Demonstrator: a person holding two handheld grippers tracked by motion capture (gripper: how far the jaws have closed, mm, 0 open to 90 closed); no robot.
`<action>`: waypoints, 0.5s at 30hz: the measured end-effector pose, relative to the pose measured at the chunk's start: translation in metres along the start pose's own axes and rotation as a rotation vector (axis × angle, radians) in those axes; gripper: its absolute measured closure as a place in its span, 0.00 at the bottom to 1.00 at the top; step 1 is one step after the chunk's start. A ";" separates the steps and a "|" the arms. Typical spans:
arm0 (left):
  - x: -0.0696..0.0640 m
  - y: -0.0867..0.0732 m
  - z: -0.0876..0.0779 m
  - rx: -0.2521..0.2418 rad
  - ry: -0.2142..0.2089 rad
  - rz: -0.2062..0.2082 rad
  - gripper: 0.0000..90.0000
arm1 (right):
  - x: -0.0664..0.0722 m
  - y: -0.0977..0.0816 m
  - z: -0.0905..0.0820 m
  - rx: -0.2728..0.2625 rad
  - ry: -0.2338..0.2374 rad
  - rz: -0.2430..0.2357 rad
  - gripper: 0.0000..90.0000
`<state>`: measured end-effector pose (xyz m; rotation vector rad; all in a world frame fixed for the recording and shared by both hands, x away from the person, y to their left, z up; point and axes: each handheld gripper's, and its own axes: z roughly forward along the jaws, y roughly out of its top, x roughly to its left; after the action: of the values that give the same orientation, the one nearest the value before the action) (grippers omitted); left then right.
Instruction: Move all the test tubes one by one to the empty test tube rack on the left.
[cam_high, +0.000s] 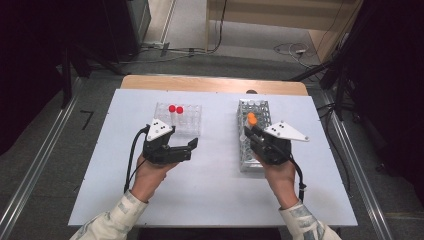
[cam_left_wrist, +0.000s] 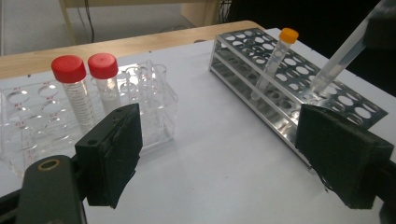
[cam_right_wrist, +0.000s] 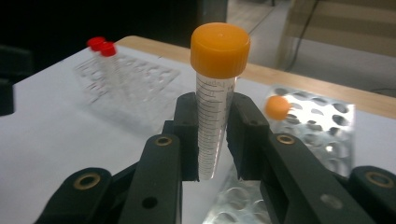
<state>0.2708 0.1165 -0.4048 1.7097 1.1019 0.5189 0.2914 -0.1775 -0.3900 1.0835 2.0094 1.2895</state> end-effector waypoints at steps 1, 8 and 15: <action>-0.002 0.000 -0.001 -0.002 -0.006 0.006 0.17 | 0.004 -0.002 0.002 0.009 0.017 -0.007 0.80; -0.022 0.001 -0.001 0.001 -0.053 0.062 0.17 | 0.036 -0.022 0.025 0.087 0.125 -0.054 0.80; -0.041 -0.002 0.003 0.026 -0.071 0.137 0.15 | 0.066 -0.033 0.037 0.131 0.210 -0.099 0.80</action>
<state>0.2526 0.0800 -0.4015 1.8219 0.9491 0.5271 0.2718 -0.1110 -0.4352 0.9255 2.3004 1.2807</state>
